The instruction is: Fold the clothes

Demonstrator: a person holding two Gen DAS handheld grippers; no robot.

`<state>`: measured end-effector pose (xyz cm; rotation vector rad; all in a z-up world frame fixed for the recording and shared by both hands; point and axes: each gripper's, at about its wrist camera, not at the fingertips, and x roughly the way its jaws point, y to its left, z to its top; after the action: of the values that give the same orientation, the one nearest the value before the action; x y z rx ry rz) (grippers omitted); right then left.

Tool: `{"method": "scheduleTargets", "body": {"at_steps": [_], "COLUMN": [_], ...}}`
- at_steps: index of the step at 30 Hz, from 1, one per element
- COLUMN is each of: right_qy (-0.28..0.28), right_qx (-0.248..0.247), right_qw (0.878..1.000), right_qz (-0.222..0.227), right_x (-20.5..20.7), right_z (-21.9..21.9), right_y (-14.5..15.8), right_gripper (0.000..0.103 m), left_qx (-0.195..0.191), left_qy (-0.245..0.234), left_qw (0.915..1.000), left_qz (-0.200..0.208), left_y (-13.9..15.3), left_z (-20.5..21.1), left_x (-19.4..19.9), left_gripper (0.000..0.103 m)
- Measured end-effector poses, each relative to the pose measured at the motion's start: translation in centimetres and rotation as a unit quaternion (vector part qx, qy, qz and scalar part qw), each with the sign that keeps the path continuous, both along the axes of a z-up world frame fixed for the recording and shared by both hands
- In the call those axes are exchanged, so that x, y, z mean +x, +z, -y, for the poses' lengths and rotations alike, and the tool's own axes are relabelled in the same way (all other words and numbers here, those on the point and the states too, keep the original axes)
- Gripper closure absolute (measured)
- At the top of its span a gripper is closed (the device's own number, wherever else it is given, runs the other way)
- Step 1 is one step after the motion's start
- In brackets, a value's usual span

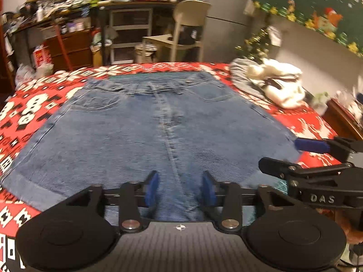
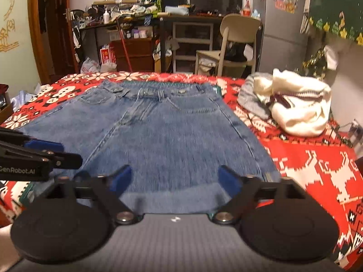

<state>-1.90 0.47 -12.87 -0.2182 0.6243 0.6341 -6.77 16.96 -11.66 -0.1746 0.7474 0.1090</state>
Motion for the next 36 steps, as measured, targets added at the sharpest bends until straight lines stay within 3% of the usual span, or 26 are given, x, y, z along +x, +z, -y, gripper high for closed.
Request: {"method": "scheduleTargets", "body": {"at_steps": [3,7,10,12,14,17,30,36], "right_qy": [0.002,-0.002,-0.010,-0.015,-0.017,-0.018,-0.013,-0.008], "right_qx": [-0.012,-0.026,-0.036,-0.040,-0.038,-0.039,-0.030,-0.025], "right_qw": [1.000,1.000,0.999,0.998,0.999,0.999,0.999,1.000], "right_qz": [0.007,-0.009,-0.028,-0.042,-0.036,-0.031,-0.015,-0.012], "right_x": [0.0,0.5,1.0,1.3,1.1,0.9,0.7,1.1], "right_z": [-1.1,-1.8,-1.9,-1.9,-1.7,-1.8,-1.7,-1.8], "right_y": [-0.8,-2.3,-3.5,-4.2,-4.5,-4.7,-5.0,-5.1], "right_gripper": [0.002,0.001,0.001,0.001,0.001,0.001,0.001,0.001], "left_qx": [0.004,0.020,0.002,-0.007,-0.004,0.006,0.035,0.031], "left_qy": [0.020,0.029,0.031,0.030,0.026,0.020,0.020,0.022], "left_qw": [0.9998,0.9993,0.9995,0.9995,0.9996,0.9997,0.9990,0.9993], "left_qz": [-0.003,-0.011,-0.012,-0.002,-0.004,-0.012,0.020,0.002], "left_y": [-0.7,-2.0,-3.0,-3.3,-3.5,-3.7,-4.5,-4.1], "left_z": [-0.8,-1.1,-1.8,-2.1,-1.9,-1.5,-0.8,-0.9], "left_x": [0.1,0.2,0.1,0.1,0.1,0.2,-0.7,-0.1], "left_gripper": [0.047,0.047,0.044,0.034,0.011,0.000,0.000,0.000]}}
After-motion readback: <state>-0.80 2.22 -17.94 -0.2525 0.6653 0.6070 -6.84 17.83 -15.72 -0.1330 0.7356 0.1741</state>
